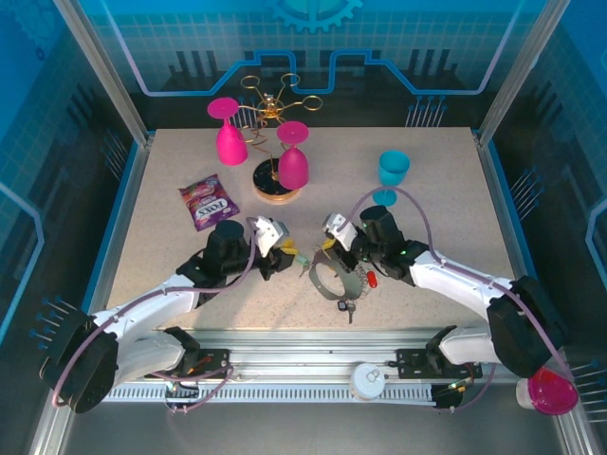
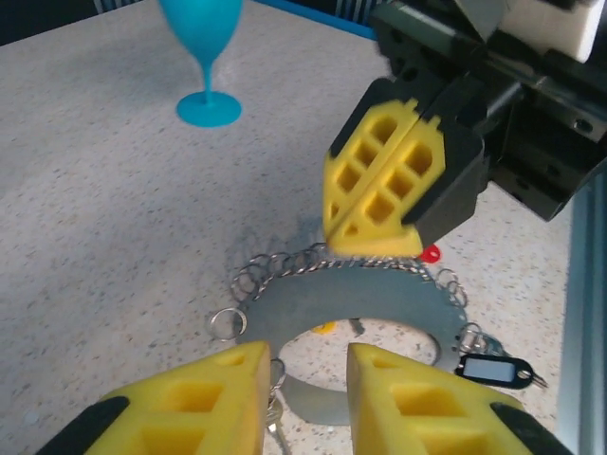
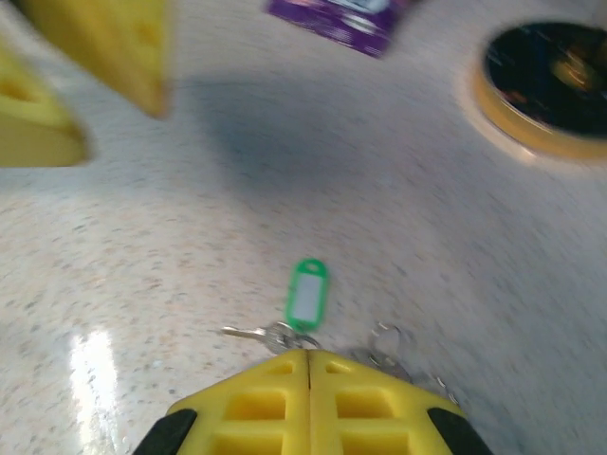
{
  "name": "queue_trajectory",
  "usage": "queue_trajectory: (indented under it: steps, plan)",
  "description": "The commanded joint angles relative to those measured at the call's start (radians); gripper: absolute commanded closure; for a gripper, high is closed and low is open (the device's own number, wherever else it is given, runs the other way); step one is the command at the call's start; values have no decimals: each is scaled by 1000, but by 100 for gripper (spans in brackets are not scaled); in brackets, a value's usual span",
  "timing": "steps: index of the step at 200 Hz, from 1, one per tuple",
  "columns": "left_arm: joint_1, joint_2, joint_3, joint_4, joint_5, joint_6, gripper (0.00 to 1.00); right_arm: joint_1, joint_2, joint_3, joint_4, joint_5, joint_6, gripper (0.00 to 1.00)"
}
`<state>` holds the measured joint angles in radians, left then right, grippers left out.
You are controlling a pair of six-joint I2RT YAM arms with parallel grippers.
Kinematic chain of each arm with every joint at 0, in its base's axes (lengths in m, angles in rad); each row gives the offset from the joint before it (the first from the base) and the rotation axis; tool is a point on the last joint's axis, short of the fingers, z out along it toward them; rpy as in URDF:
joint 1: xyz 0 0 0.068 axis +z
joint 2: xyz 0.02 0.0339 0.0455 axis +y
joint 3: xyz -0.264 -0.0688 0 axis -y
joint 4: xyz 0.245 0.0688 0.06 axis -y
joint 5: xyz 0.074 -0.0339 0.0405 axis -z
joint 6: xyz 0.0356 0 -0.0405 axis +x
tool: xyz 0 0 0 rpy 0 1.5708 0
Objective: Put the keys on the keyring
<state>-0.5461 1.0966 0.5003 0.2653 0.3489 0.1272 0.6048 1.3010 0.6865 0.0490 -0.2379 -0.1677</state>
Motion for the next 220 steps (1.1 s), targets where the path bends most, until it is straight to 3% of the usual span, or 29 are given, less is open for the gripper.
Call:
queue_trajectory:
  steps: [1, 16, 36, 67, 96, 119, 150, 179, 220]
  plan:
    - [-6, -3, 71, -65, -103, -175, 66, -28, -29, -1, -134, 212, 258, 86]
    - [-6, 28, 119, -129, -137, -242, 63, -51, -10, 35, -251, 294, 409, 86]
    - [-7, 85, 180, -201, -179, -380, 57, -83, 34, 91, -365, 280, 510, 89]
    - [-26, 185, 269, -281, -206, -640, 54, -97, 91, 132, -419, 255, 566, 86]
    - [-126, 264, 364, -380, -369, -835, 46, -101, 95, 135, -423, 283, 593, 85]
    - [-193, 361, 488, -557, -482, -1035, 41, -106, 64, 118, -425, 345, 601, 84]
    - [-271, 546, 722, -871, -594, -1276, 42, -111, -9, 71, -401, 433, 611, 83]
    - [-301, 764, 993, -1184, -656, -1374, 51, -112, -83, 25, -367, 458, 616, 83]
    - [-317, 954, 1191, -1325, -706, -1387, 53, -111, -172, -29, -339, 466, 605, 84]
